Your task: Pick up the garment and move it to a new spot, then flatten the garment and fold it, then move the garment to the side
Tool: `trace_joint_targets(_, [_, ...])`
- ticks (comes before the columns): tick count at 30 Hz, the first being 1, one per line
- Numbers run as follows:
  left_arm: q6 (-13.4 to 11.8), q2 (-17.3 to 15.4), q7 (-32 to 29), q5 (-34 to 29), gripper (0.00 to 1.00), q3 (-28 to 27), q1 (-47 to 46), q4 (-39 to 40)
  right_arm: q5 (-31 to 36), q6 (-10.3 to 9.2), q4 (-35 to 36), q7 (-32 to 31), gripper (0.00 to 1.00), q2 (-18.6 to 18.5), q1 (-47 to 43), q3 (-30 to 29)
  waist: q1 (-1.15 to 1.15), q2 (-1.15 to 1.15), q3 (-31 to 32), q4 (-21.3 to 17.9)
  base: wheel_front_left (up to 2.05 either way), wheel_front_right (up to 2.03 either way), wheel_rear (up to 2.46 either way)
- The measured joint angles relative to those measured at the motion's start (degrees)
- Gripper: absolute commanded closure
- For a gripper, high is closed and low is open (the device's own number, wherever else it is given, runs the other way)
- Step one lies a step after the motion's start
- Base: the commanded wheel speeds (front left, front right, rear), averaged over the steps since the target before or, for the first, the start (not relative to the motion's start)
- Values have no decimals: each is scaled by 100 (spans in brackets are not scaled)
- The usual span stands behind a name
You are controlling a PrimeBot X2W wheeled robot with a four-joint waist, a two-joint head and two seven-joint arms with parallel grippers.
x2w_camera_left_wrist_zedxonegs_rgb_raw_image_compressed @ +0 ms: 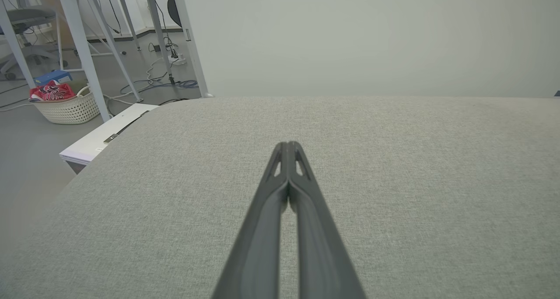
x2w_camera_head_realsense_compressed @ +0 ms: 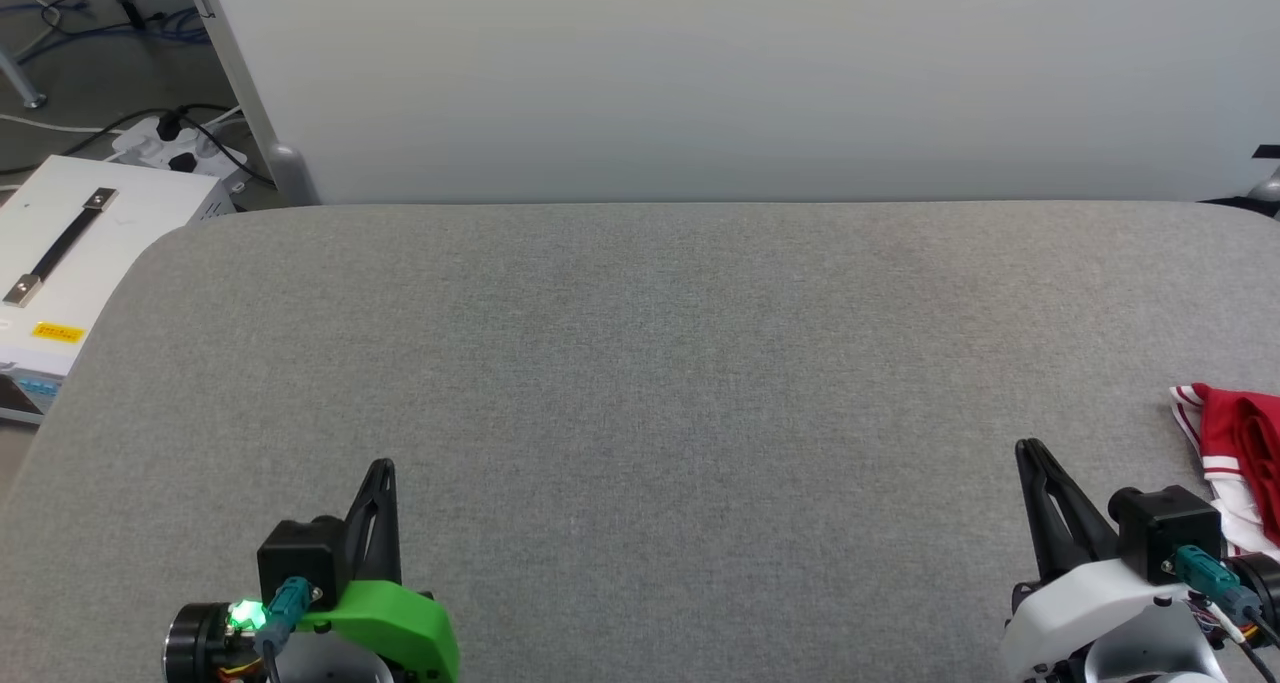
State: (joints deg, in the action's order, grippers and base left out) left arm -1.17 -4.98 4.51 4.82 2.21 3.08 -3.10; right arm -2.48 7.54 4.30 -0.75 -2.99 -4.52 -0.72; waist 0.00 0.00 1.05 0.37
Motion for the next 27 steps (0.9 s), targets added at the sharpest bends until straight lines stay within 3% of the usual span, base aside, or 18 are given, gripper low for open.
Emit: trace_joint_targets(27, [69,124,-305,-294,100,-137,-142,192,133,0,-282,34,100,1,238,43,0,0,-74,-26,0,0,0])
